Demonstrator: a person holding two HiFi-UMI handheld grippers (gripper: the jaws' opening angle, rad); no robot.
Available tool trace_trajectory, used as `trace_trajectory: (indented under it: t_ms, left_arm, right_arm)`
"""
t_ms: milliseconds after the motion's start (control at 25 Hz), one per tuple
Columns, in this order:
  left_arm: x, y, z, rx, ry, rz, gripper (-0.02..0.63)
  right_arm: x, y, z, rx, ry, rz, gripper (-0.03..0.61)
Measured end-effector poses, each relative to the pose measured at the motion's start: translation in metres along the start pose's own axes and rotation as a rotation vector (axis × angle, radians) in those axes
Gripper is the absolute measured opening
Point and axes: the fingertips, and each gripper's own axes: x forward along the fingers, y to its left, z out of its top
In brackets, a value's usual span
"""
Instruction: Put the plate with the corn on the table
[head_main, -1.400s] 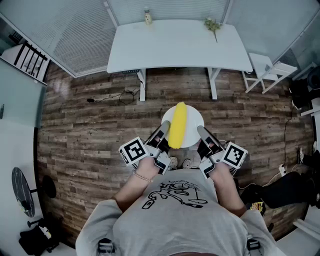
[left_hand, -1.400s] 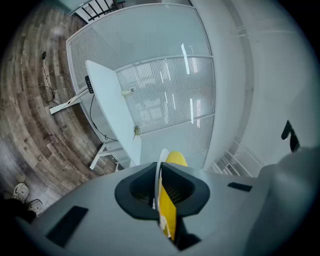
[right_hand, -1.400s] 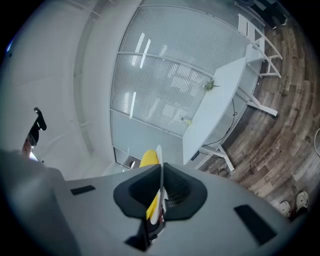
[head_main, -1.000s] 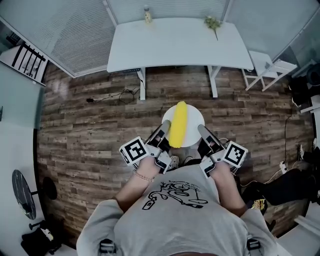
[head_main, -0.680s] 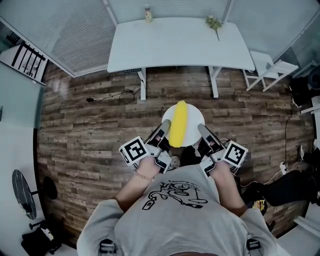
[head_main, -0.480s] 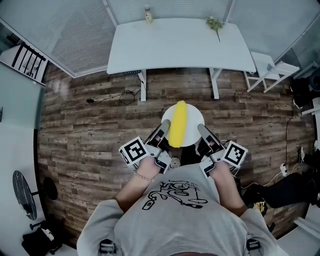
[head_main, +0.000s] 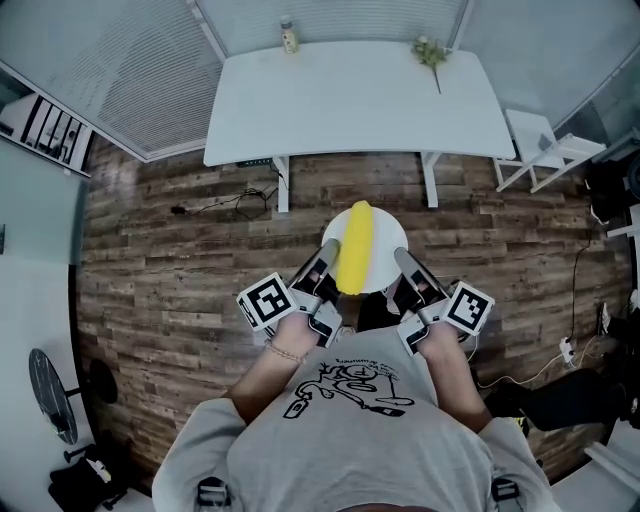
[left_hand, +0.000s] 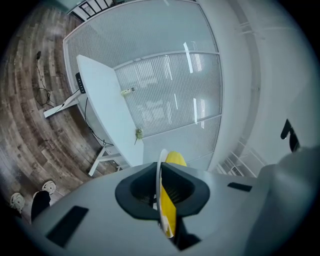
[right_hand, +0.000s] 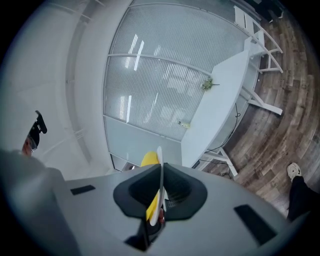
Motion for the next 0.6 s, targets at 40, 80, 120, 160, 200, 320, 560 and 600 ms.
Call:
trace_trajectory:
  t_ms: [40, 80, 120, 160, 200, 320, 560, 600]
  left_arm:
    - [0.01, 0.0, 0.003, -0.003, 0.0, 0.004, 0.028]
    - [0.019, 0.001, 0.006, -0.006, 0.0, 0.008, 0.028]
    - [0.029, 0.0, 0.009, -0.009, -0.001, 0.011, 0.028]
    - [0.039, 0.0, 0.013, -0.006, -0.003, 0.011, 0.028]
    - [0.05, -0.002, 0.017, 0.002, -0.005, 0.009, 0.028]
    - [0.085, -0.003, 0.03, 0.012, -0.016, 0.011, 0.028]
    - [0.158, -0.004, 0.049, 0.006, -0.034, 0.023, 0.028]
    - [0.164, -0.005, 0.051, 0.01, -0.037, 0.023, 0.028]
  right_arm:
    - [0.005, -0.003, 0.009, -0.003, 0.002, -0.002, 0.018]
    - [0.009, -0.006, 0.018, -0.004, 0.004, -0.002, 0.018]
    - [0.013, -0.008, 0.028, -0.004, 0.007, 0.0, 0.018]
    - [0.018, -0.01, 0.037, -0.003, 0.009, 0.003, 0.018]
    - [0.023, -0.013, 0.047, -0.002, 0.011, 0.006, 0.018]
    - [0.038, -0.023, 0.08, 0.001, 0.021, 0.003, 0.018]
    - [0.068, -0.043, 0.15, -0.006, 0.042, 0.012, 0.018]
    - [0.071, -0.044, 0.156, -0.01, 0.045, 0.013, 0.018]
